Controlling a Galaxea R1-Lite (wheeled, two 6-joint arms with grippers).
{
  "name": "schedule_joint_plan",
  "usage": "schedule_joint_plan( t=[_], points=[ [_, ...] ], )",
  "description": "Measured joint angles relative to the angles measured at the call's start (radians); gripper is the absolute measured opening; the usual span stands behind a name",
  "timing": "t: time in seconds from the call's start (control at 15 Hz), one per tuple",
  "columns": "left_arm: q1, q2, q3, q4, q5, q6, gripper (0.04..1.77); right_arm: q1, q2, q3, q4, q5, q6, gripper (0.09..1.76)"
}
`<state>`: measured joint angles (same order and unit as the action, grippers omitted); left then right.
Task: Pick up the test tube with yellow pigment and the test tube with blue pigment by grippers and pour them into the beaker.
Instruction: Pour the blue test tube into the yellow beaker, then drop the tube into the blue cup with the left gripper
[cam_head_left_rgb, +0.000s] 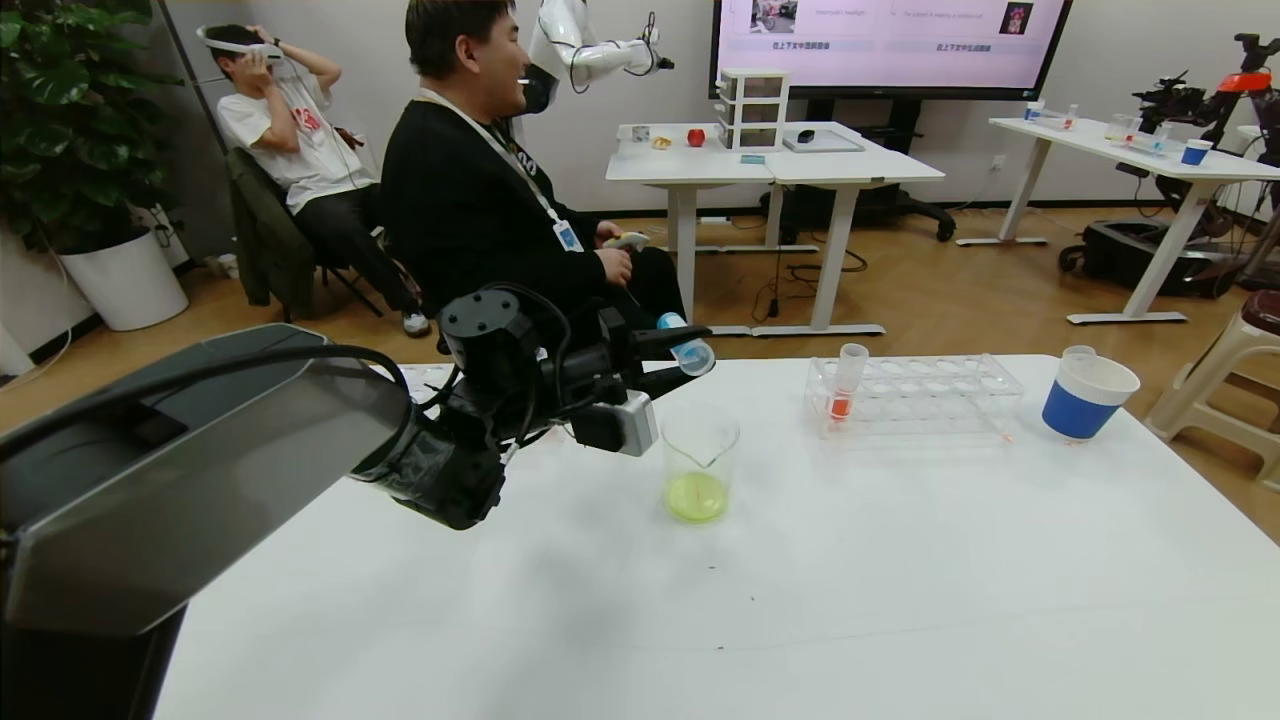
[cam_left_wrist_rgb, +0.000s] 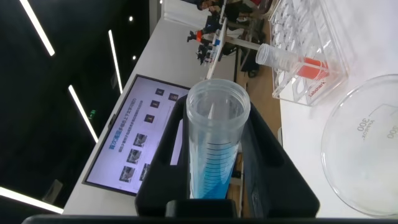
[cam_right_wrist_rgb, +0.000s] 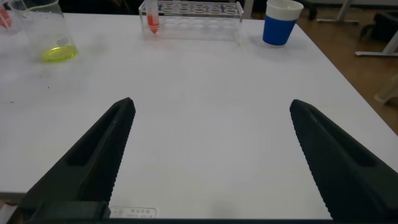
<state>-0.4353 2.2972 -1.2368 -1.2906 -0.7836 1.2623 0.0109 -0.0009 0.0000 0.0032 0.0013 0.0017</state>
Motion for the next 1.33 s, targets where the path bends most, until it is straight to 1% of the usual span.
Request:
schedule_joint_plan(
  t=[0.33, 1.0, 1.2, 1.33],
  points=[
    [0.011, 0.034, -0.006, 0.000, 0.004, 0.099, 0.50, 0.000, 0.000, 0.000, 0.000, 0.000, 0.000, 1.74],
    [0.013, 0.077, -0.021, -0.003, 0.010, 0.222, 0.50, 0.000, 0.000, 0.000, 0.000, 0.000, 0.000, 1.74],
    [0.013, 0.085, -0.030, 0.000, 0.010, 0.287, 0.50, 0.000, 0.000, 0.000, 0.000, 0.000, 0.000, 1.74],
    [0.014, 0.088, -0.032, -0.002, 0.010, 0.306, 0.50, 0.000, 0.000, 0.000, 0.000, 0.000, 0.000, 1.74]
  ],
)
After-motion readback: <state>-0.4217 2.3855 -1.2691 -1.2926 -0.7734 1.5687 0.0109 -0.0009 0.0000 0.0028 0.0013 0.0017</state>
